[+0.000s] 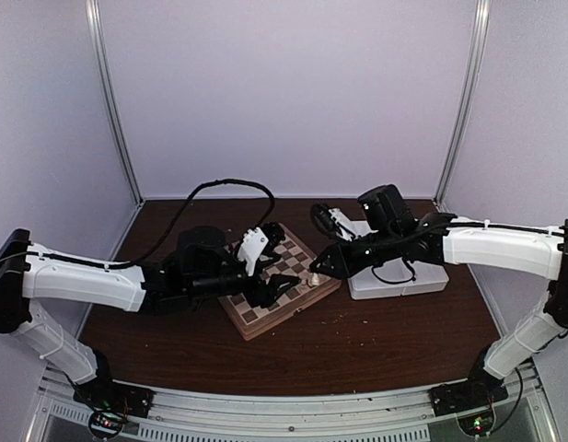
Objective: Set up the chess pieces on the board
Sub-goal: Place the chess piece on the chessboard.
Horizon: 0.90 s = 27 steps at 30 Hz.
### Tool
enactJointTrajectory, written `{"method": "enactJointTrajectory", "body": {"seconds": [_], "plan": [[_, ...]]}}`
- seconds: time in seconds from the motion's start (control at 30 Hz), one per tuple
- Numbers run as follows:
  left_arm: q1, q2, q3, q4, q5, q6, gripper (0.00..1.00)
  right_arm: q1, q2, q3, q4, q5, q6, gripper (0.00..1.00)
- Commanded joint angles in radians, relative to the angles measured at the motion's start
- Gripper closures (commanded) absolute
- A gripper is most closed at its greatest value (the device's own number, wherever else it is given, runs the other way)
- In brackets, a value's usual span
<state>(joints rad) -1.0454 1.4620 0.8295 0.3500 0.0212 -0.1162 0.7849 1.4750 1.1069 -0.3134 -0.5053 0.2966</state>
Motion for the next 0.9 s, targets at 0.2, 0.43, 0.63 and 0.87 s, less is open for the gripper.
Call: {"method": "enactJointTrajectory", "body": {"seconds": [0.2,0.43,0.63,0.87], "plan": [[0.129,-0.194,-0.023,-0.217,-0.156,-0.196,0.26,0.179,0.038,-0.123,0.281,0.410,-0.056,0.90],[0.169,-0.285,-0.033,-0.329,-0.220,-0.169,0.25,0.224,0.145,-0.146,0.449,0.510,-0.090,0.90],[0.174,-0.316,-0.042,-0.377,-0.243,-0.153,0.25,0.242,0.238,-0.141,0.551,0.575,-0.115,0.89],[0.174,-0.348,-0.057,-0.397,-0.256,-0.133,0.24,0.247,0.322,-0.156,0.669,0.631,-0.124,0.88]]}}
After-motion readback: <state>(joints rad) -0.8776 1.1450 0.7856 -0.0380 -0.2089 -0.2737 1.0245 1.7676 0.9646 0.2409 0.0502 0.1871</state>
